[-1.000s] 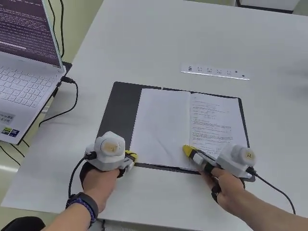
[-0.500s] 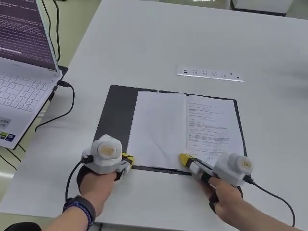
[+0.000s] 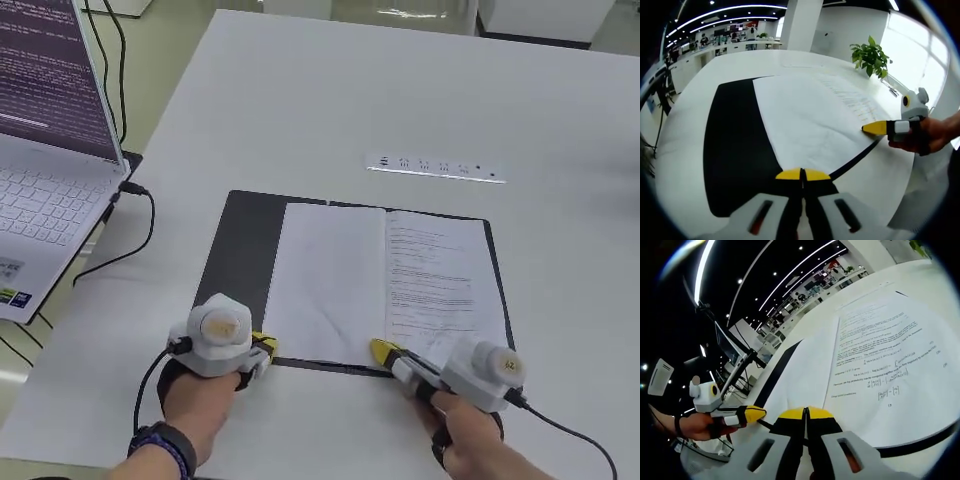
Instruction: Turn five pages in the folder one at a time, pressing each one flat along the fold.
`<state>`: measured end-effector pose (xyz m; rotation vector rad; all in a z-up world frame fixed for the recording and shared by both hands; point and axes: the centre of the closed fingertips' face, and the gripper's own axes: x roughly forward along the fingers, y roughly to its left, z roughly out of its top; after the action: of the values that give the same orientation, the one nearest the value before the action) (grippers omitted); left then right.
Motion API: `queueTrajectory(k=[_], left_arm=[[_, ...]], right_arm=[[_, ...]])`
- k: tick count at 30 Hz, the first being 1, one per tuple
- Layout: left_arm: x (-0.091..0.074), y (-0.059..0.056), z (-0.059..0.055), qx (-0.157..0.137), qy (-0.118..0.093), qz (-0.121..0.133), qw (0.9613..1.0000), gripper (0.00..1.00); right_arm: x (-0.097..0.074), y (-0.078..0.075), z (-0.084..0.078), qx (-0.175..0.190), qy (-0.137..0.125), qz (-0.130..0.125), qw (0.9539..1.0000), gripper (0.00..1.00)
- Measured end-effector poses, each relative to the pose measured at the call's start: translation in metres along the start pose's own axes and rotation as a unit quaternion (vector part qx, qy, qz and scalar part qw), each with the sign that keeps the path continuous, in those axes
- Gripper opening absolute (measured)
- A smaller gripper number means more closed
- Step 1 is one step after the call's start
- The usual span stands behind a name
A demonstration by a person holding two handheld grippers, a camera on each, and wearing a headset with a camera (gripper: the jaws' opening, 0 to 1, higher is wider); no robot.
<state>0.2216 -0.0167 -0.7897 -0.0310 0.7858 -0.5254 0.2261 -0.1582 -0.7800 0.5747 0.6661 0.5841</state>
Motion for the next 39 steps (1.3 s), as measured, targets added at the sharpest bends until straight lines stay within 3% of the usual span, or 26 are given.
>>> queueTrajectory(k=[15,17,20,23,25,31,35,39], left_arm=[[-0.001,0.0,-0.001,-0.006,0.003,0.0,1.0,0.0],[-0.001,0.0,-0.001,-0.006,0.005,0.005,1.0,0.0],[-0.001,-0.002,-0.002,0.016,0.012,0.025,0.9995,0.0],[-0.002,-0.005,-0.002,-0.004,0.012,0.022,0.9997,0.01],[-0.003,-0.007,-0.001,-0.002,0.013,0.021,0.9997,0.04],[-0.015,-0.008,0.011,-0.01,-0.003,0.02,0.9997,0.11],[-0.023,-0.011,0.021,-0.01,-0.017,0.018,0.9996,0.15],[-0.027,-0.013,0.028,-0.004,-0.025,0.016,0.9995,0.18]], right_arm=[[-0.004,0.002,-0.005,0.002,0.003,-0.003,1.0,0.0],[-0.004,0.002,-0.005,0.006,0.003,-0.003,1.0,0.0],[-0.004,0.003,-0.005,0.006,0.007,-0.005,0.9999,0.0],[-0.005,0.005,-0.006,0.007,0.014,-0.002,0.9999,0.0],[-0.005,0.005,-0.007,0.006,0.02,0.001,0.9998,0.0],[-0.009,0.013,-0.014,0.0,0.042,0.017,0.999,0.01],[-0.015,0.022,-0.016,-0.013,0.051,0.041,0.9977,0.11],[-0.021,0.022,-0.015,-0.037,0.064,0.048,0.9962,0.18]])
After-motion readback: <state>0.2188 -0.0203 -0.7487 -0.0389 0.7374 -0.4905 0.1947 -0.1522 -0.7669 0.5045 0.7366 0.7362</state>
